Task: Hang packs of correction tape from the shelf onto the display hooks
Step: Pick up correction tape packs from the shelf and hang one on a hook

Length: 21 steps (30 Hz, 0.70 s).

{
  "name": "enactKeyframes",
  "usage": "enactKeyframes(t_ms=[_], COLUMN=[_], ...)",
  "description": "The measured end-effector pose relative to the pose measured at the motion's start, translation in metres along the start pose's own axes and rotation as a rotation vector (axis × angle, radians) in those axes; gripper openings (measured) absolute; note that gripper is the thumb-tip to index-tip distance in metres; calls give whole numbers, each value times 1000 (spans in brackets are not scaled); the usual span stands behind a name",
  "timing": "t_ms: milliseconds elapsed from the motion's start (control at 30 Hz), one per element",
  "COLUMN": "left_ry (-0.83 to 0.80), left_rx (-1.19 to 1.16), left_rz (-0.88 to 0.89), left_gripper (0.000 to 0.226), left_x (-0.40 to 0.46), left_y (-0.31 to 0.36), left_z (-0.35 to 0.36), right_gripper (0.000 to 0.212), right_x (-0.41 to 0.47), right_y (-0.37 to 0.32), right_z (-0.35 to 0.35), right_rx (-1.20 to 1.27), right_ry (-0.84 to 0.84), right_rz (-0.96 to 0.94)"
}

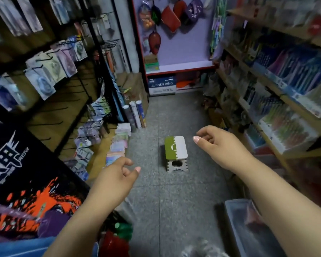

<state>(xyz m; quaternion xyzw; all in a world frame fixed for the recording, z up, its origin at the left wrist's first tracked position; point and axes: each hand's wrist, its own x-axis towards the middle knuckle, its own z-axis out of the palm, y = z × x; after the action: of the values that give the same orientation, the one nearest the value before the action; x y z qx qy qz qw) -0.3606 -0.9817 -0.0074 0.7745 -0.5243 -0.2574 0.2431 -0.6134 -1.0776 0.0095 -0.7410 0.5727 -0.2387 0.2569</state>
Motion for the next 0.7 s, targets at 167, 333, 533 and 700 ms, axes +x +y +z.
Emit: enactKeyframes(t_ms=[167, 333, 533, 700], left_ry=[4, 61, 164, 156], left_rx=[-17, -46, -57, -20], left_rz=[-75, -145, -149, -175], left_gripper=[24, 23, 17, 17], left_x=[50, 114, 210, 280], left_y=[6, -4, -22, -34], left_z=[2, -1, -20, -53], right_gripper=[32, 32, 31, 34], right_x=[74, 145, 246, 321], right_y=[9, 1, -22, -56], right_z=[15, 39, 69, 88], right_rx=[32, 18, -23, -52], right_ry=[-68, -128, -132, -141], right_rz=[-38, -89, -150, -200])
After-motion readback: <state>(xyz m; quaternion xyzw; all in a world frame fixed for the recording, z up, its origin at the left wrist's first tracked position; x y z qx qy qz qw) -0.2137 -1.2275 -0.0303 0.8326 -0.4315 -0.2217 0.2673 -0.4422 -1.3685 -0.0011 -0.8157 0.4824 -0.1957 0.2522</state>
